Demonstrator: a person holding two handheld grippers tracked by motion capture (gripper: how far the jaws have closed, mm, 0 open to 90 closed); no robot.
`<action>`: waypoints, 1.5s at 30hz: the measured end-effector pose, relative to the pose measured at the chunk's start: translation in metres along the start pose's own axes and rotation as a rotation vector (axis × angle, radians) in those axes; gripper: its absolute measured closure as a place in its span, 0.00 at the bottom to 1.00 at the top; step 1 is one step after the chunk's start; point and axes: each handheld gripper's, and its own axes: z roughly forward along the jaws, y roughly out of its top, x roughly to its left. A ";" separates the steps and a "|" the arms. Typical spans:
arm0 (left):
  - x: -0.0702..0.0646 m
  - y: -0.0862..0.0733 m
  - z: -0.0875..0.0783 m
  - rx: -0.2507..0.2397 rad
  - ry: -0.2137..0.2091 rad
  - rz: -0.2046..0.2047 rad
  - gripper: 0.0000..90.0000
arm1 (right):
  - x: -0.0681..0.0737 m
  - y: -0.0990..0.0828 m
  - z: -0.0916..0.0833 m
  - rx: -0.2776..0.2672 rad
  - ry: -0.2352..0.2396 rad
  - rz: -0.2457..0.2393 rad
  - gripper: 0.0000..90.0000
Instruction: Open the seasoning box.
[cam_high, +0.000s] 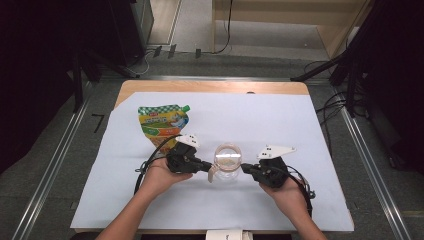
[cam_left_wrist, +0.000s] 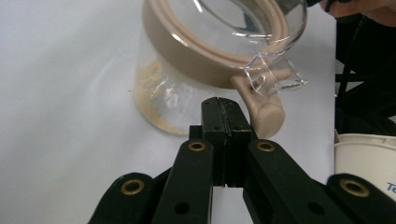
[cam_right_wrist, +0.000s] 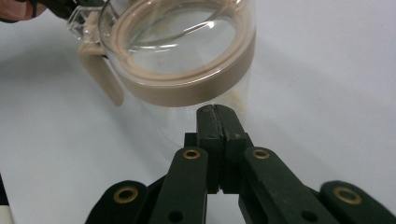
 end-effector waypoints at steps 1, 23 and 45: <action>0.000 0.000 0.000 0.000 0.000 0.000 1.00 | -0.001 0.000 0.001 -0.003 0.000 -0.006 1.00; -0.026 0.004 0.024 0.050 -0.075 0.035 1.00 | -0.007 0.010 0.029 0.010 -0.046 0.033 1.00; -0.007 -0.003 -0.026 -0.050 -0.064 -0.016 0.59 | 0.054 -0.004 -0.021 -0.016 0.042 -0.025 1.00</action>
